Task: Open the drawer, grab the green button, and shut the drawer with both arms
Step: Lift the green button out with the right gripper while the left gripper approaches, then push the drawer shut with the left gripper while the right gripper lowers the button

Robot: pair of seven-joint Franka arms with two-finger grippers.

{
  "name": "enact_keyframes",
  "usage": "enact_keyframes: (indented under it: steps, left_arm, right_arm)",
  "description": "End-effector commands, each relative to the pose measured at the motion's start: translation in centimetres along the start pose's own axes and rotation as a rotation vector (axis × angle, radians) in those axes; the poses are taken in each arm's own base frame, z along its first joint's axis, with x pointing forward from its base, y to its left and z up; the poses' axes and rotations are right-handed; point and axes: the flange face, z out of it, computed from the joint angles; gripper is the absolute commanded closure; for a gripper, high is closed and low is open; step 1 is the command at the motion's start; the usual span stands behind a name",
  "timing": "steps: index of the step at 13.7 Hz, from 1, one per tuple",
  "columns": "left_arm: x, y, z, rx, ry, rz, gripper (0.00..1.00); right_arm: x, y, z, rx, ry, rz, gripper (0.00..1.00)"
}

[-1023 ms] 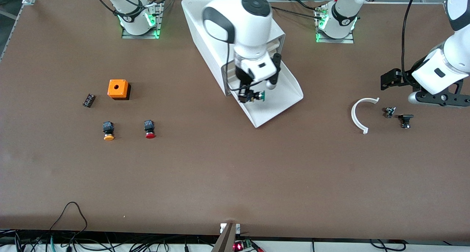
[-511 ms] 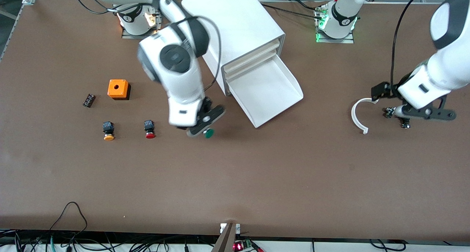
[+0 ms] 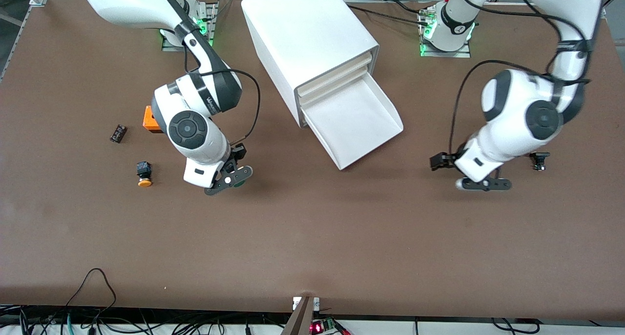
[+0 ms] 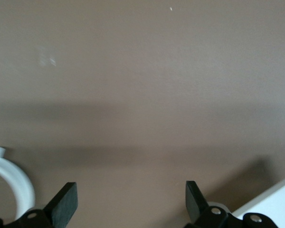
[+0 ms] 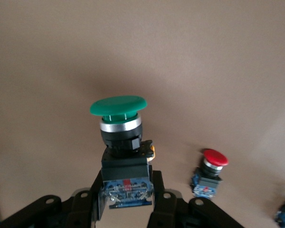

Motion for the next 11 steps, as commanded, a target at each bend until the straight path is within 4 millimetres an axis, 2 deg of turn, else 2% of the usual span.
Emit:
enact_keyframes:
  steps: [1, 3, 6, 8, 9, 11]
  left_arm:
    - [-2.4, 3.7, 4.3, -0.023, 0.010, -0.113, 0.00]
    - [-5.1, 7.4, 8.5, -0.029, 0.009, -0.195, 0.00]
    - [-9.1, 10.1, 12.8, -0.007, -0.025, -0.275, 0.00]
    - [-10.7, 11.2, 13.8, 0.011, -0.045, -0.306, 0.00]
    - [-11.4, 11.9, 13.7, 0.014, -0.051, -0.308, 0.00]
    - [-13.4, 14.3, 13.7, 0.014, -0.075, -0.331, 0.00]
  right_arm:
    - [-1.6, 0.0, 2.2, 0.024, 0.002, 0.083, 0.79]
    - [-2.6, 0.1, 4.7, 0.026, -0.021, 0.107, 0.79]
    - [-4.2, -0.6, 8.1, 0.031, -0.045, 0.100, 0.78]
    - [-4.5, -0.9, 9.4, 0.032, -0.065, 0.124, 0.77]
    - [-4.6, -1.0, 10.1, 0.033, -0.071, 0.123, 0.76]
    - [-4.8, -1.0, 10.6, 0.034, -0.068, 0.122, 0.76]
